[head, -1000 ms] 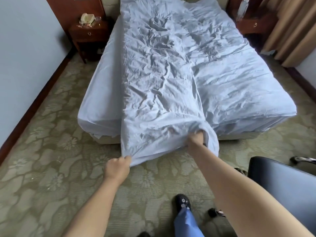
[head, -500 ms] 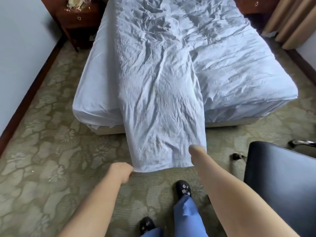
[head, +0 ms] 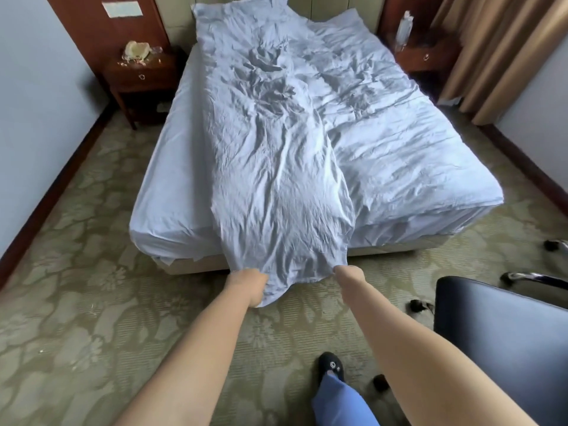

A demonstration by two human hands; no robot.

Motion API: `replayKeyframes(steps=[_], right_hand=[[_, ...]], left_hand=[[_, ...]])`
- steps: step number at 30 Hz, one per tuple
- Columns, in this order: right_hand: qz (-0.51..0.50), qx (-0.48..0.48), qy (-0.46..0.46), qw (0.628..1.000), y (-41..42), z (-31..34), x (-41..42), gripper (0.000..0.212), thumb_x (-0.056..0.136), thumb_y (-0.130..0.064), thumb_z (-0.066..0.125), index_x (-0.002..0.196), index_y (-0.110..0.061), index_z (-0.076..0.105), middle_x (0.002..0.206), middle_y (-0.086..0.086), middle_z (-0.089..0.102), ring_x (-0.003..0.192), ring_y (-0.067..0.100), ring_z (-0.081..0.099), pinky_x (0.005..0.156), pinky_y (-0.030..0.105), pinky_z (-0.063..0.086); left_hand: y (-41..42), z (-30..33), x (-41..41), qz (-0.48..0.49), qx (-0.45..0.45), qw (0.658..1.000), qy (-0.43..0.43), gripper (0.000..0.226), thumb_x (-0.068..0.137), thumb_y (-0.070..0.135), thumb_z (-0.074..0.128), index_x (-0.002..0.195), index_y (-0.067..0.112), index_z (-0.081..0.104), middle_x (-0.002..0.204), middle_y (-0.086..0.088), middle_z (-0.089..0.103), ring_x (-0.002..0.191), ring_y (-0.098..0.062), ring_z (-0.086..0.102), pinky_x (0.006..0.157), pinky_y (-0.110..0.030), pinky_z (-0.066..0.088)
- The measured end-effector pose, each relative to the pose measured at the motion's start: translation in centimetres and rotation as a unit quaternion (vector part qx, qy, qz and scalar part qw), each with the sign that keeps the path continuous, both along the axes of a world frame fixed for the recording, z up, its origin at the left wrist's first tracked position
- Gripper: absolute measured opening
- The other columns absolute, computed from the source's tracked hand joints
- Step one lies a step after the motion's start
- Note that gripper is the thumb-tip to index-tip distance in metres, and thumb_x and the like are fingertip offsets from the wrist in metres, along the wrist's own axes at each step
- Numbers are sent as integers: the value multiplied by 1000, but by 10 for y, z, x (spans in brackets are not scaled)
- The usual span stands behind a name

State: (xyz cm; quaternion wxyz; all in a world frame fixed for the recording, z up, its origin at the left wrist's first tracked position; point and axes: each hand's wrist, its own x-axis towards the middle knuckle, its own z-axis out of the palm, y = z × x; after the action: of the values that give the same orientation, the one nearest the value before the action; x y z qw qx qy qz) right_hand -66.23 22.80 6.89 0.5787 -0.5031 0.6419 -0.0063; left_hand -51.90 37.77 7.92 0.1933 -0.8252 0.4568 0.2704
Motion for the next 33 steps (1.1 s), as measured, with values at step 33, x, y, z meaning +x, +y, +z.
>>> replayKeyframes(steps=[33], right_hand=[[-121, 67, -43, 989, -475, -13, 50, 10, 96, -11, 51, 98, -3, 56, 69, 4, 41, 62, 15, 40, 55, 26, 32]], left_hand=[[-539, 5, 63, -75, -60, 988, 121, 52, 98, 17, 36, 149, 27, 28, 153, -1, 29, 136, -23, 36, 103, -33, 36]])
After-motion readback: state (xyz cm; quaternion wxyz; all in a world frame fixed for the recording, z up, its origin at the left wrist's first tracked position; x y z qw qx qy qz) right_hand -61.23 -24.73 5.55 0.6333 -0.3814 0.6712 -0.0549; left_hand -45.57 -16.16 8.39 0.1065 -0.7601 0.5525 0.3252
